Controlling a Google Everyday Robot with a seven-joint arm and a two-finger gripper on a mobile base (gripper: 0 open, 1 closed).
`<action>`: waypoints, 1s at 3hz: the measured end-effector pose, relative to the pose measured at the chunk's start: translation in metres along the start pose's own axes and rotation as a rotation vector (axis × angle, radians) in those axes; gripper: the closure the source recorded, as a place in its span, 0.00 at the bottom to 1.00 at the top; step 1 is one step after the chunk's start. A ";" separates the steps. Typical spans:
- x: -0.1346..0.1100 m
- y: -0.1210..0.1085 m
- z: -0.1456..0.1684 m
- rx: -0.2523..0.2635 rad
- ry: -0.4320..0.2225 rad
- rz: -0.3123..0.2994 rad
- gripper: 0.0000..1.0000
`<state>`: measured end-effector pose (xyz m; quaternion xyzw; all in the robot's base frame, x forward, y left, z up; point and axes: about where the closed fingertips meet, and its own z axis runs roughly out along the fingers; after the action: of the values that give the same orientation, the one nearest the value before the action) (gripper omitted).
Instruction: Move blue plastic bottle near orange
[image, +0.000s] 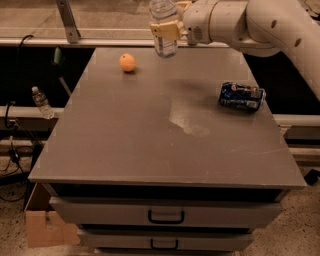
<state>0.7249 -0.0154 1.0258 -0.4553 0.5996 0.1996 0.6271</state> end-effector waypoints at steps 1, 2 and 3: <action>0.017 -0.021 0.028 0.003 0.020 0.048 1.00; 0.036 -0.028 0.051 0.008 0.052 0.096 1.00; 0.052 -0.029 0.063 0.018 0.081 0.128 1.00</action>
Offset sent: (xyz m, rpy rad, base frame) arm 0.0850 0.0217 -0.0534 0.0169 0.1643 -0.0717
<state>0.7949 0.0058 0.9782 -0.4179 0.6543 0.2154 0.5923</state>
